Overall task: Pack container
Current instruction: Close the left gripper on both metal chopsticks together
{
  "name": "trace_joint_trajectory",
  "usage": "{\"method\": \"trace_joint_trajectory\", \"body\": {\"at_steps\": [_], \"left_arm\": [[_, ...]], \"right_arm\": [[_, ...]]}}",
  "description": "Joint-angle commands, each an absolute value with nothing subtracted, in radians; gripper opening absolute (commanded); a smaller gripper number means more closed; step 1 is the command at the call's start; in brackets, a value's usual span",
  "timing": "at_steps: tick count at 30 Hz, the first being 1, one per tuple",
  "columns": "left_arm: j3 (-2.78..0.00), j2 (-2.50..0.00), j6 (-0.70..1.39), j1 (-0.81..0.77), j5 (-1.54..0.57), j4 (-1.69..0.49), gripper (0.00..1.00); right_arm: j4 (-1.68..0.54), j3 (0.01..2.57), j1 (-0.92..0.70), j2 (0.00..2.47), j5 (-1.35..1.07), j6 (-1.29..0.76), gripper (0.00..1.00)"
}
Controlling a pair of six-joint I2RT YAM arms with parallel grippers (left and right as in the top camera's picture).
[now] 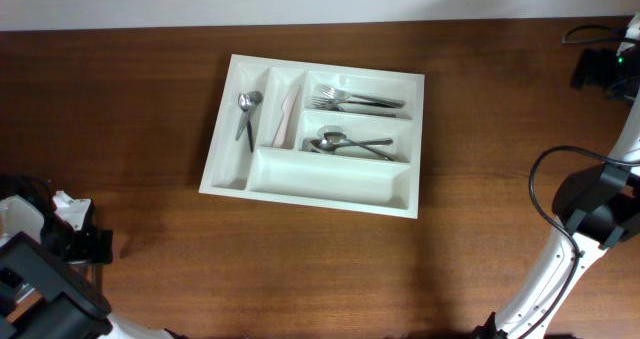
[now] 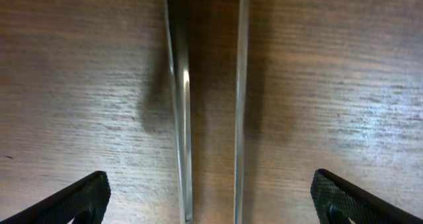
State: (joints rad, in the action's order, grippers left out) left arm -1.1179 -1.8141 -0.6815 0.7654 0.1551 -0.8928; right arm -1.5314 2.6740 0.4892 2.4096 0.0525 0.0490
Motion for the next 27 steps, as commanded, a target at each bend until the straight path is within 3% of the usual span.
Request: {"method": "trace_joint_trajectory", "body": {"at_steps": [1,27], "left_arm": [[-1.111,-1.816,-0.697,0.769,0.100,-0.873,0.99],[-1.000,-1.819,-0.698,0.769,0.094,-0.736,1.00]], "right_arm": [[-1.528,2.670,0.485,2.415,0.057,0.040,0.99],[-1.528,2.670,0.485,2.415,0.057,0.040,0.99]]}}
